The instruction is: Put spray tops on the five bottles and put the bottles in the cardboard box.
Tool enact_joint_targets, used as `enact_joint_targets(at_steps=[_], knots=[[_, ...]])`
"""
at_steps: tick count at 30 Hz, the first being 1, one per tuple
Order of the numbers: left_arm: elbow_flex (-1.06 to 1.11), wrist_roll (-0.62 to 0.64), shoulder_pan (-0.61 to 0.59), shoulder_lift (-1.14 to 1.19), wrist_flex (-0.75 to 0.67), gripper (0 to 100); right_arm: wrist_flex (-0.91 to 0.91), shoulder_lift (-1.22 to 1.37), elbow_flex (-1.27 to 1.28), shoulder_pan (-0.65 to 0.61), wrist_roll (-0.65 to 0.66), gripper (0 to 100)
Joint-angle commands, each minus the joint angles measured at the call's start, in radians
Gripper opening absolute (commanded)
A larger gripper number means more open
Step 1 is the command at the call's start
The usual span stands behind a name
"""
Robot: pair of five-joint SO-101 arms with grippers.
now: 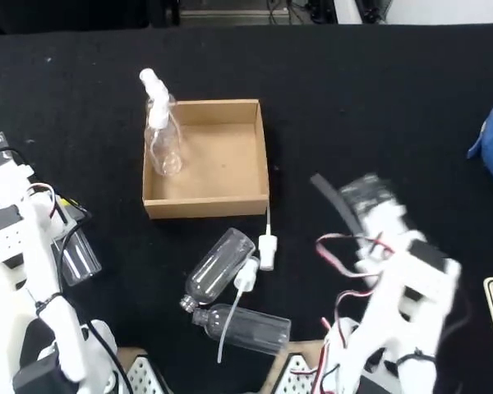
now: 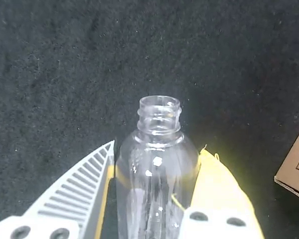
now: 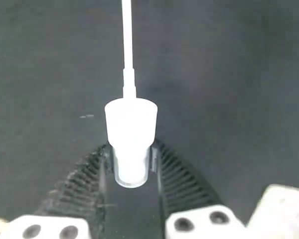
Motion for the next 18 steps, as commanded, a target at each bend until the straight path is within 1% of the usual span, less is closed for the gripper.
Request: enact_joint_targets(at_steps=[1,4,6,8,9,11,14,16,18], knots=[[-0.016,-0.003,0.012,-0.038,-0.015,3,-0.023,0.010,-0.091,0.077,-0.229,2.1],[-0.016,-0.003,0.012,-0.038,-0.015,3,-0.021,0.010,-0.088,0.074,-0.559,5.7],[-0.015,-0.003,0.012,-0.038,-0.015,3,-0.023,0.010,-0.096,0.044,-0.763,8.6],[-0.013,-0.003,0.012,-0.038,-0.015,3,-0.018,0.008,-0.096,0.005,-0.924,12.3],[-0.012,-0.003,0.012,-0.038,-0.015,3,-0.015,0.008,-0.096,-0.023,-0.974,15.0],[-0.012,-0.003,0.012,-0.040,-0.015,3,-0.015,0.008,-0.093,-0.077,-1.008,22.1],[-0.012,-0.003,0.012,-0.040,-0.015,3,-0.005,0.008,-0.093,-0.129,-1.016,31.6],[-0.012,-0.003,0.012,-0.040,-0.015,3,0.021,0.002,-0.105,-0.143,-1.007,32.8],[-0.012,-0.003,0.012,-0.040,-0.015,3,0.048,0.005,-0.142,-0.135,-0.968,29.9]])
